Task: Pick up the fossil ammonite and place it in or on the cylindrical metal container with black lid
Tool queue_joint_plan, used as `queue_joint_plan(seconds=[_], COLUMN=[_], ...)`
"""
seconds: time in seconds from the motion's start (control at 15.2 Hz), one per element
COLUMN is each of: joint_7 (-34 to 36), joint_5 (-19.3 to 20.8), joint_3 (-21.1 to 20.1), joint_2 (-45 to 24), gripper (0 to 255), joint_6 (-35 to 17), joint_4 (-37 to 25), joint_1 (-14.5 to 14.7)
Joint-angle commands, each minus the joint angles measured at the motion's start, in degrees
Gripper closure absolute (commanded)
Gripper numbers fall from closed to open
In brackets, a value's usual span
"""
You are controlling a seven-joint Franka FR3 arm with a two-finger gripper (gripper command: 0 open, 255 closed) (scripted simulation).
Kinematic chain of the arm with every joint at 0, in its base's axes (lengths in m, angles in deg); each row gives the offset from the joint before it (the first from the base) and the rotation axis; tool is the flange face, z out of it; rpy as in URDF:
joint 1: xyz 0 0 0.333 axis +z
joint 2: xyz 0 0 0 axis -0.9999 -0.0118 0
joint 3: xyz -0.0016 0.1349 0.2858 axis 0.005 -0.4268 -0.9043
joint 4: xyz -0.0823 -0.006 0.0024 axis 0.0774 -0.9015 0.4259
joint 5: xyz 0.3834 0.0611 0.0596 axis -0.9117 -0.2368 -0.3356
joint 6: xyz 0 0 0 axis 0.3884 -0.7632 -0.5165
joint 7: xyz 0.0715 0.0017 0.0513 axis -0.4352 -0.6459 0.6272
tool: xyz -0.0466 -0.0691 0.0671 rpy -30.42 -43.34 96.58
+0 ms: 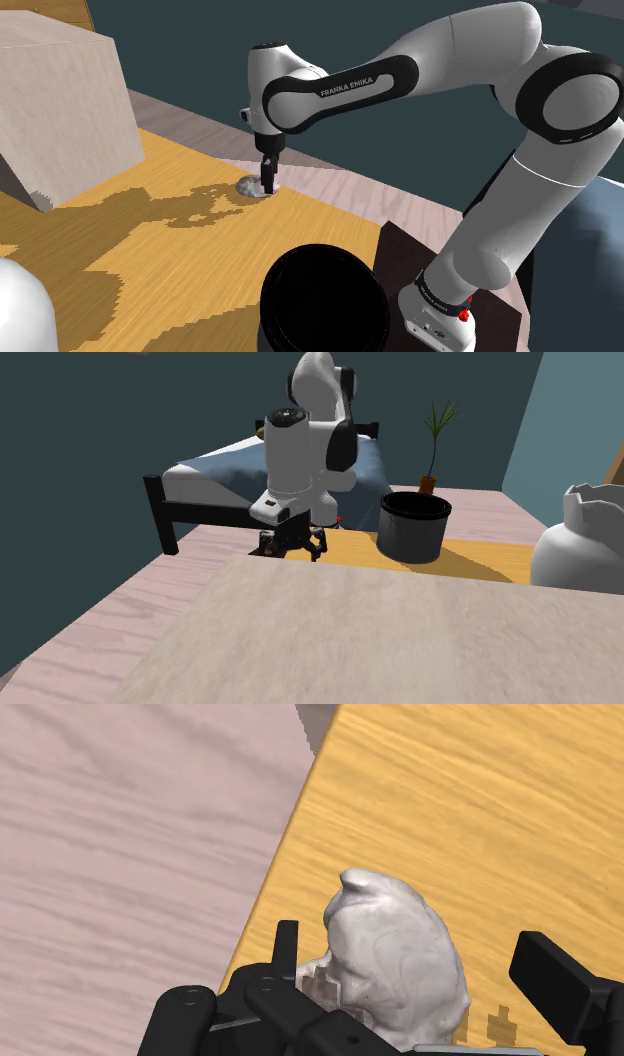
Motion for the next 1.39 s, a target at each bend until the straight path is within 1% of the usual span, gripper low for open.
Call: queue_joint_plan(seconds=[0.0, 0.13, 0.66, 0.73, 1.32], joint_7=[-0.20, -0.02, -0.02, -0.02, -0.02], joint_5=[0.15, 0.41, 0.41, 0.41, 0.41], joint_3=[0.02, 0.04, 0.04, 0.04, 0.04], joint_2=[-0.35, -0.94, -0.95, -0.95, -0.94], gripper=[0, 0, 0, 255, 255], joint_6=[-1.51, -3.44, -3.43, -3.43, -3.44], joint_4=[1.19, 2.57, 2.56, 2.56, 2.57], joint_1=[-0.02, 0.00, 0.00, 0.00, 0.00])
